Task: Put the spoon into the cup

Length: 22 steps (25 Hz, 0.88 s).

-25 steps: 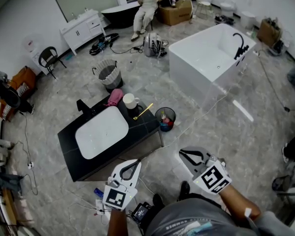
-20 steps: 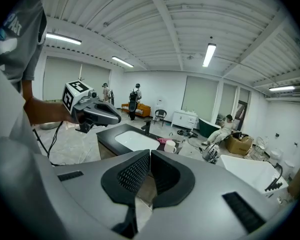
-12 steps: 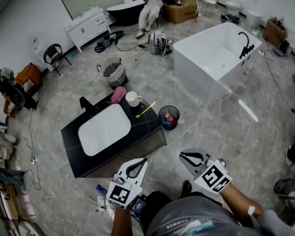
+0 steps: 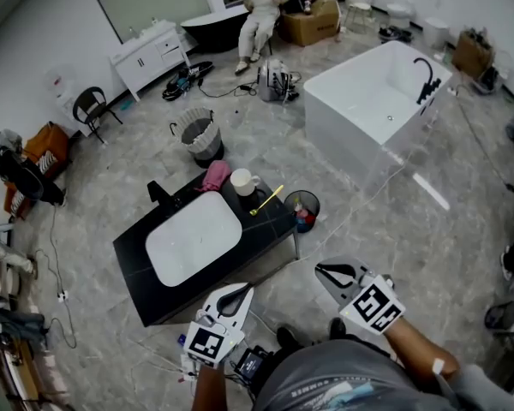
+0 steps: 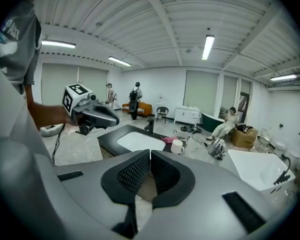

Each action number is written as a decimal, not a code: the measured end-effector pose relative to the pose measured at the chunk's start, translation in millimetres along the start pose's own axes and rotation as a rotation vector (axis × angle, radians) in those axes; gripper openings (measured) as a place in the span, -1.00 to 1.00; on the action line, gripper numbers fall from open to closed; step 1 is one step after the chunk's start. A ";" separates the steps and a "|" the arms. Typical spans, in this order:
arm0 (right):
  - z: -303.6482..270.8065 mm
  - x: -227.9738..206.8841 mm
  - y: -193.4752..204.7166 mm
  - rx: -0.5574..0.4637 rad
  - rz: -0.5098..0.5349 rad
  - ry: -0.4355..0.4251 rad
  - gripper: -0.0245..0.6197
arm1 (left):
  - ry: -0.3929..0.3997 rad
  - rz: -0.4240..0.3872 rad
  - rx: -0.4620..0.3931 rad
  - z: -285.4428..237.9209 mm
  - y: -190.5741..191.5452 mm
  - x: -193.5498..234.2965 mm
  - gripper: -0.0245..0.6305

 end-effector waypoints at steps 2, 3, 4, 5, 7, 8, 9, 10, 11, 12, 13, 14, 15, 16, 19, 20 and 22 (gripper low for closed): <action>-8.4 -0.7 -13.0 -0.017 0.011 0.007 -0.82 | -0.002 0.006 -0.007 2.0 -0.6 12.5 -0.92; -10.8 -1.4 -17.6 -0.022 0.011 0.013 -0.82 | 0.004 0.002 -0.010 1.2 -2.1 16.5 -0.92; -12.9 -2.4 -19.9 -0.023 0.013 0.019 -0.82 | 0.011 -0.003 -0.016 -0.4 -4.3 19.6 -0.92; -15.1 -3.8 -20.2 -0.018 0.015 0.024 -0.82 | 0.017 -0.007 -0.025 -2.6 -6.7 22.1 -0.92; -19.1 -7.8 -18.2 -0.003 0.013 0.034 -0.82 | 0.028 -0.004 -0.038 -7.4 -10.0 26.7 -0.92; -20.3 -10.4 -17.4 0.002 0.009 0.040 -0.82 | 0.033 -0.002 -0.039 -9.9 -11.0 29.0 -0.92; -20.9 -13.2 -16.9 0.006 0.005 0.047 -0.82 | 0.039 -0.003 -0.037 -12.4 -11.7 31.2 -0.92; -21.1 -16.0 -16.6 0.008 0.000 0.054 -0.82 | 0.044 -0.007 -0.033 -14.8 -12.4 33.2 -0.92; -21.3 -18.6 -16.1 0.012 -0.004 0.061 -0.82 | 0.049 -0.009 -0.031 -16.7 -12.8 35.1 -0.92; -21.8 -20.8 -15.3 0.016 -0.007 0.068 -0.82 | 0.054 -0.008 -0.031 -18.0 -13.0 37.1 -0.92; -22.5 -22.6 -14.7 0.020 -0.009 0.074 -0.82 | 0.057 -0.006 -0.031 -18.9 -12.9 39.1 -0.92; -23.2 -24.2 -14.3 0.023 -0.011 0.080 -0.82 | 0.060 -0.004 -0.030 -19.6 -12.5 41.2 -0.92; -24.0 -26.1 -14.4 0.024 -0.013 0.086 -0.82 | 0.063 -0.004 -0.027 -20.5 -12.3 43.4 -0.92; -24.9 -28.1 -14.8 0.025 -0.014 0.092 -0.82 | 0.066 -0.004 -0.026 -21.7 -12.5 45.9 -0.92; -28.8 -32.2 -16.1 0.032 -0.018 0.106 -0.82 | 0.076 -0.005 -0.028 -25.3 -13.7 53.8 -0.92; -30.4 -32.6 -16.7 0.036 -0.019 0.109 -0.82 | 0.080 -0.005 -0.030 -25.8 -14.1 56.3 -0.92; -34.0 -32.8 -18.7 0.043 -0.018 0.115 -0.82 | 0.086 -0.006 -0.035 -25.5 -14.9 61.2 -0.92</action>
Point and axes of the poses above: the fingertips, and each gripper's own axes: z backward along the fingers, x to its left, y out of its underside, the point moved 5 cm from there along z, backward along the fingers, and after that the axes turned 9 degrees about z, right-handed, at the moved point
